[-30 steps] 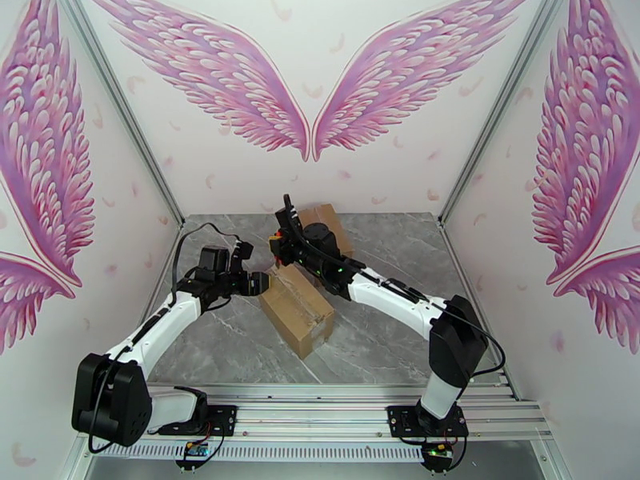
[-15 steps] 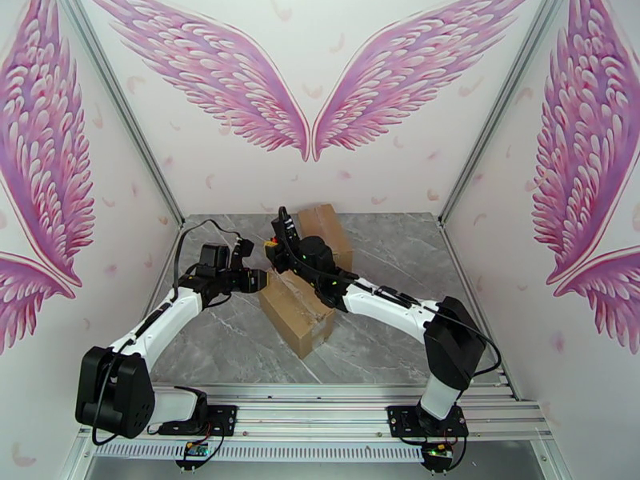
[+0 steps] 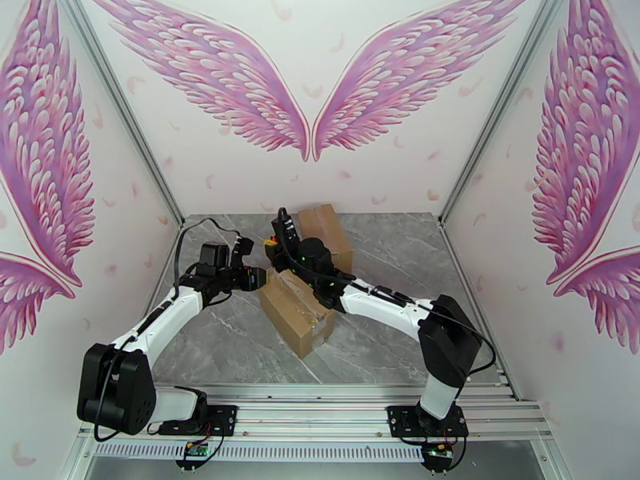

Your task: Unpack the express box

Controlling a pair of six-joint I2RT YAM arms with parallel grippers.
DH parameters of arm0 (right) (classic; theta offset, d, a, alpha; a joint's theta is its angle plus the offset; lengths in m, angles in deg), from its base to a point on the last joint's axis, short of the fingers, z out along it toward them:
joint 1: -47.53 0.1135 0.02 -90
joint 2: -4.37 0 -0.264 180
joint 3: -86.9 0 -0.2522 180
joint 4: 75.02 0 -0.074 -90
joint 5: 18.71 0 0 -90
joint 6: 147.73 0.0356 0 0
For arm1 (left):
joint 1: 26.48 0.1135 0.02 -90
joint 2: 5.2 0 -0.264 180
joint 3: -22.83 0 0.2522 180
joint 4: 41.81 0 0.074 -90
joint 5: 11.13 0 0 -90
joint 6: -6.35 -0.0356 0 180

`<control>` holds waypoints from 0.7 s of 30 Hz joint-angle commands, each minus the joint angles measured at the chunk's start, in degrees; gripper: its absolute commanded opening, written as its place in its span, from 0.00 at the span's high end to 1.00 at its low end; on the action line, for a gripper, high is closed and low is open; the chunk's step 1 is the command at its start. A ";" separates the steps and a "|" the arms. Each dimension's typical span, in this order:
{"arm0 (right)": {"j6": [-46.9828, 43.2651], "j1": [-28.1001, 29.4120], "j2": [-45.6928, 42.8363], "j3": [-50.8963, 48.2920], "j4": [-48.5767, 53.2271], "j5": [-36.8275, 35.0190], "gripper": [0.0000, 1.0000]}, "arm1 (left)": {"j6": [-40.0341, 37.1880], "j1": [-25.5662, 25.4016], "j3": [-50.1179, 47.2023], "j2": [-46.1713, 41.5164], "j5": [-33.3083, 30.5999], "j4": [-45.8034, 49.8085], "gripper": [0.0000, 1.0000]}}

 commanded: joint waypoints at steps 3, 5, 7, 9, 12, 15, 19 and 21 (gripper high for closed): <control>-0.27 0.95 0.89 0.27 -0.54 -1.85 1.00 | 1.02 0.59 -1.90 2.56 -3.56 2.90 0.62; -0.47 1.11 0.33 -0.19 -0.16 -2.71 1.00 | 1.52 0.69 -2.03 3.01 -4.32 3.12 0.63; -0.52 1.40 -0.29 -0.42 1.09 -3.82 1.00 | 2.21 0.87 -2.21 3.52 -5.17 3.48 0.65; -0.61 1.67 -0.93 -0.49 2.75 -4.75 1.00 | 3.00 1.13 -2.51 4.10 -5.55 3.61 0.67; -0.52 1.99 -1.92 -1.14 4.63 -5.89 1.00 | 3.96 1.31 -3.13 4.59 -5.70 3.43 0.67; -0.60 2.26 -3.24 -2.37 5.18 -6.51 1.00 | 4.41 1.31 -3.33 5.00 -6.19 3.94 0.68; -0.78 2.44 -4.69 -3.54 6.07 -6.95 1.00 | 4.64 1.31 -3.22 5.30 -6.83 4.53 0.69; -0.73 2.47 -5.42 -4.01 6.82 -6.99 1.00 | 4.91 1.40 -3.34 5.31 -7.20 4.79 0.70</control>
